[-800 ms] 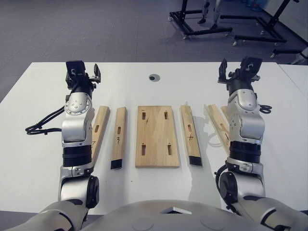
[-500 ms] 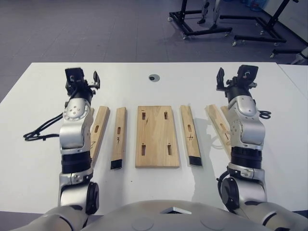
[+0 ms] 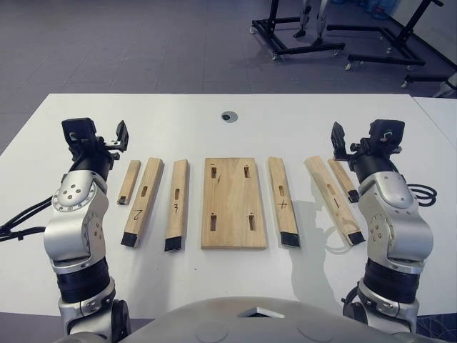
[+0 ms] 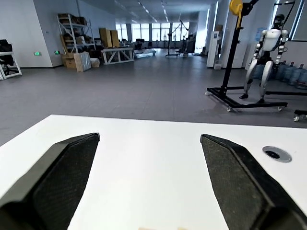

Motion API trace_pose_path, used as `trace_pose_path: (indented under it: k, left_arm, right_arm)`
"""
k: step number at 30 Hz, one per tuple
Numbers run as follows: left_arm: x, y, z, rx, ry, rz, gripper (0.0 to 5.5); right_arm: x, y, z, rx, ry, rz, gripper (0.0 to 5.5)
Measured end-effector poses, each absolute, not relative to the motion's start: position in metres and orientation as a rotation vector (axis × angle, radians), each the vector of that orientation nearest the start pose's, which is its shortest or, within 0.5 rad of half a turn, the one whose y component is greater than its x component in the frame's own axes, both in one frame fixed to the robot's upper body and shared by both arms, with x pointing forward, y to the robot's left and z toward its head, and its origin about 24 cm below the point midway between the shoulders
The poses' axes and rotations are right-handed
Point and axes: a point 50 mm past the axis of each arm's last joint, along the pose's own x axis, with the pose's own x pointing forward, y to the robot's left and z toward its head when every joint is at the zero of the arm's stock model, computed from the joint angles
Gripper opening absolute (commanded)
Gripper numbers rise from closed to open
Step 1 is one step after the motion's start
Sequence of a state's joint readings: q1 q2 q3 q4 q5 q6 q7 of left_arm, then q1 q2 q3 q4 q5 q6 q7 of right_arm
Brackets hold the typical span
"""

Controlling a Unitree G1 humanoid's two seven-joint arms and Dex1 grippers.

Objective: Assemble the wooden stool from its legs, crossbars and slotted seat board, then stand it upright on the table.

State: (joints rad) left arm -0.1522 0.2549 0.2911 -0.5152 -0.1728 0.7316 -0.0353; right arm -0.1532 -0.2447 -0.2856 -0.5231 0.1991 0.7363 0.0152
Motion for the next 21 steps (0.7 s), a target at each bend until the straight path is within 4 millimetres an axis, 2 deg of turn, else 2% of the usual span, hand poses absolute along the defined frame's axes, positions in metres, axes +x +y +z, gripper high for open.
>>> trace_pose_path:
  k: [4, 7, 11, 21]
  left_arm:
    - [0.256, 0.226, 0.149, 0.112, 0.012, 0.157, 3.88]
    - [0.268, 0.219, 0.152, 0.114, -0.010, 0.157, 3.88]
    - [0.282, 0.211, 0.159, 0.103, -0.050, 0.142, 3.88]
    - [0.282, 0.212, 0.154, 0.089, -0.047, 0.162, 3.88]
  right_arm:
    - [0.257, -0.224, 0.157, -0.039, -0.022, -0.147, 4.08]
    - [0.267, -0.219, 0.165, -0.030, -0.052, -0.140, 4.08]
    - [0.277, -0.216, 0.161, -0.005, -0.050, -0.139, 4.08]
    - [0.282, -0.215, 0.151, 0.006, -0.038, -0.144, 4.08]
